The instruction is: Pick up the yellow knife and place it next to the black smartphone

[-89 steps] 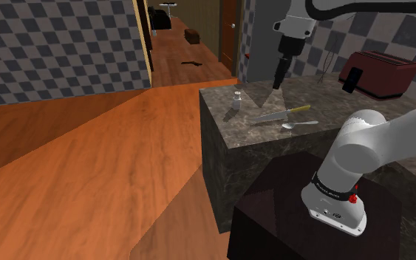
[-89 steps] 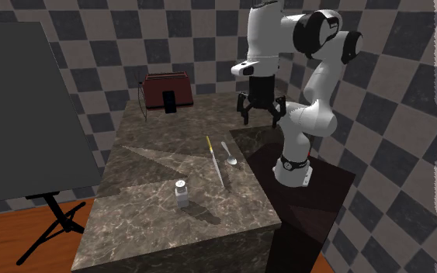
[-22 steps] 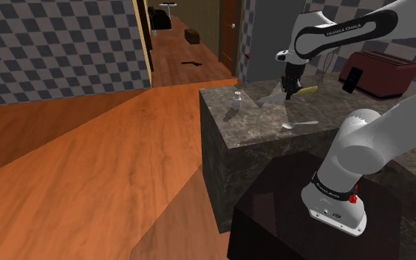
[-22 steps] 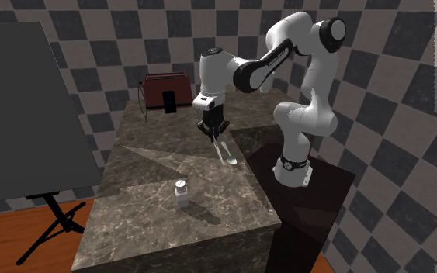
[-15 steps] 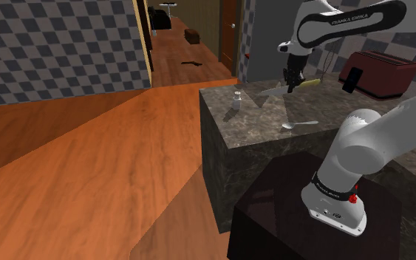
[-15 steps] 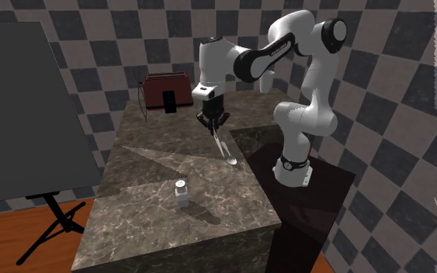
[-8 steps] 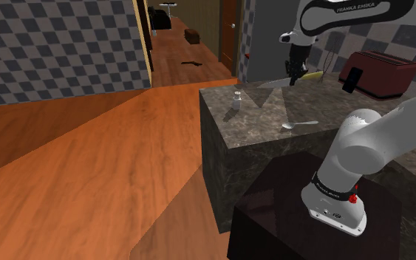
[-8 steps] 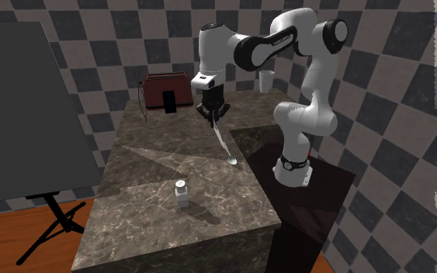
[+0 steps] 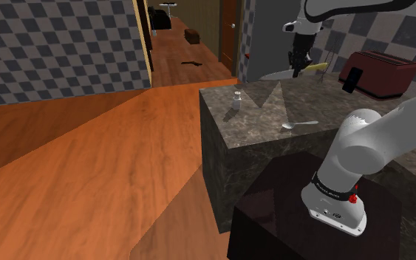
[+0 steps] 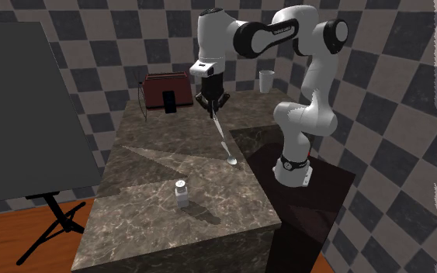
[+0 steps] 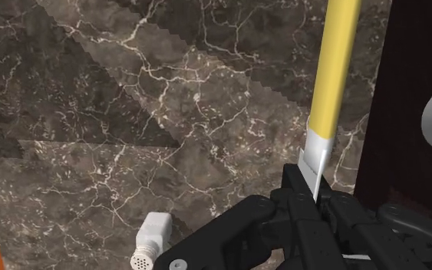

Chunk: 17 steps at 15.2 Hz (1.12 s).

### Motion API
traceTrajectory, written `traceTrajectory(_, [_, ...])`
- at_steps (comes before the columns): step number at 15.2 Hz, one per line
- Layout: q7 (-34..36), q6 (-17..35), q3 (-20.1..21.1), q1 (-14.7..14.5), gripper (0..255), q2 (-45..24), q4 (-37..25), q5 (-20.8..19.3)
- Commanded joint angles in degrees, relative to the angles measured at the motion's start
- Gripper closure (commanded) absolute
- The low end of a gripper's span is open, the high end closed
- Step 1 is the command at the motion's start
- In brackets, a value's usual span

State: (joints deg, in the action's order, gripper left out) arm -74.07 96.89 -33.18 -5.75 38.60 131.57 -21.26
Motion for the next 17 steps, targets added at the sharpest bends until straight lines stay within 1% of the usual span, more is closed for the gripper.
traceTrajectory(1, [-2.1, -0.6, -1.5, 0.7, 255, 0.3, -0.9, -1.0])
traceTrajectory(6, [-9.1, -1.0, -7.4, 2.4, 255, -0.2, -3.8, -3.9])
traceTrajectory(10, [-14.9, -1.0, -12.6, 2.7, 255, -1.6, -7.1, -5.7])
traceTrajectory(14, [-20.9, -0.7, -18.7, 2.1, 255, -3.9, -11.4, -6.7])
traceTrajectory(17, [-25.5, -0.3, -24.0, 0.6, 255, -6.2, -15.3, -6.9])
